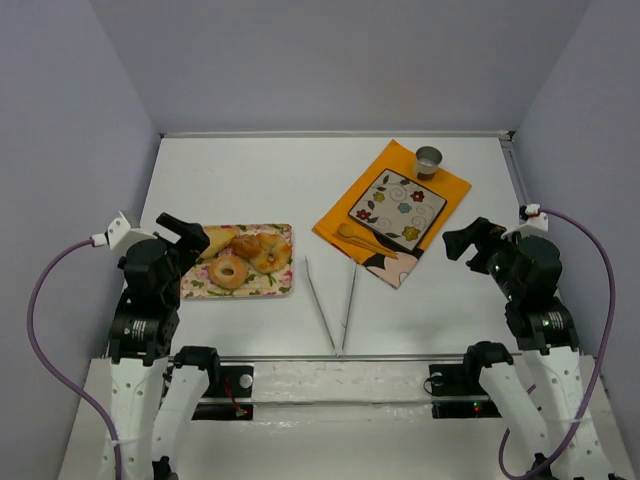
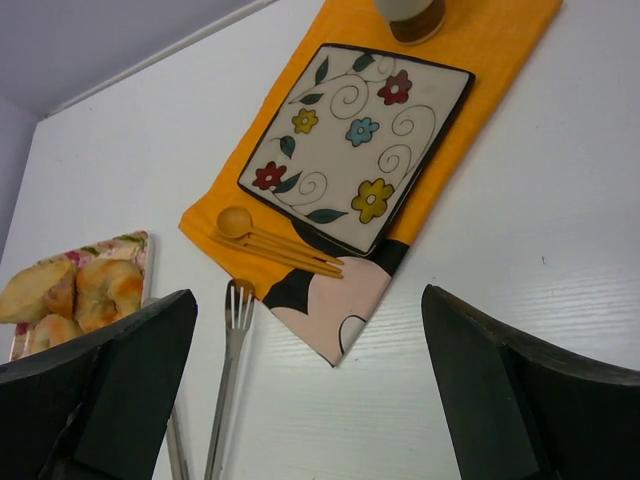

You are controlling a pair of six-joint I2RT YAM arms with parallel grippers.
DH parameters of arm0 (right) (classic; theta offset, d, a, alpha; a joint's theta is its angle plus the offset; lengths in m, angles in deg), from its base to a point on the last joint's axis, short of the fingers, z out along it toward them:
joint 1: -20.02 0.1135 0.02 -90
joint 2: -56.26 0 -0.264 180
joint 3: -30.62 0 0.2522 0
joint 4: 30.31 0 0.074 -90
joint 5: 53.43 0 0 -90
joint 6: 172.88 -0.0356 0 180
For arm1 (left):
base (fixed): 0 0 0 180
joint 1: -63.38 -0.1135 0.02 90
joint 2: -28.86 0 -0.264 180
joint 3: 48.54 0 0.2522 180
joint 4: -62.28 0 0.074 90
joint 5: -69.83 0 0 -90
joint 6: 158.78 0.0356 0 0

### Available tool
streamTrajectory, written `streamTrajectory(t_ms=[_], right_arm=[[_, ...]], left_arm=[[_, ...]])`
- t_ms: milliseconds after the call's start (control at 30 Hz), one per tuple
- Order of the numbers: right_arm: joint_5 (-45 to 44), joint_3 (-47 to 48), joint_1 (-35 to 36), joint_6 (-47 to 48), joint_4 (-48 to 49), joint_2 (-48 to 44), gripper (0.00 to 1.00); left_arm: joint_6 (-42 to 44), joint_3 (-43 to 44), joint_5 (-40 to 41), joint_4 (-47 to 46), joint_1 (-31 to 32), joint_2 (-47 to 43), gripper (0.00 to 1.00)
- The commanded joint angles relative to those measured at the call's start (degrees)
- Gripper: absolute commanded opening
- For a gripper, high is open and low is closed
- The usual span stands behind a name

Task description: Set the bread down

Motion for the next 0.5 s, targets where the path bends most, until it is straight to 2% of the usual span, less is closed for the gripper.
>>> streamTrajectory(t_ms=[0, 367, 467], right_arm=[[-0.2, 0.1, -0.1, 1.7, 0.1, -1.3, 1.0], [1.4, -0.9, -0.1, 2.0, 0.2, -1.4, 1.0], [8.6, -0.5, -0.1, 5.3, -0.2, 0.0, 1.0]], left_arm=[[2.6, 0.2, -0.7, -0.9, 0.1, 0.2, 0.99], [2.6, -2.5, -3.0, -1.7, 0.1, -1.6, 0.99], [2.8, -3.2, -4.0, -1.6, 0.1, -1.5, 0.99]])
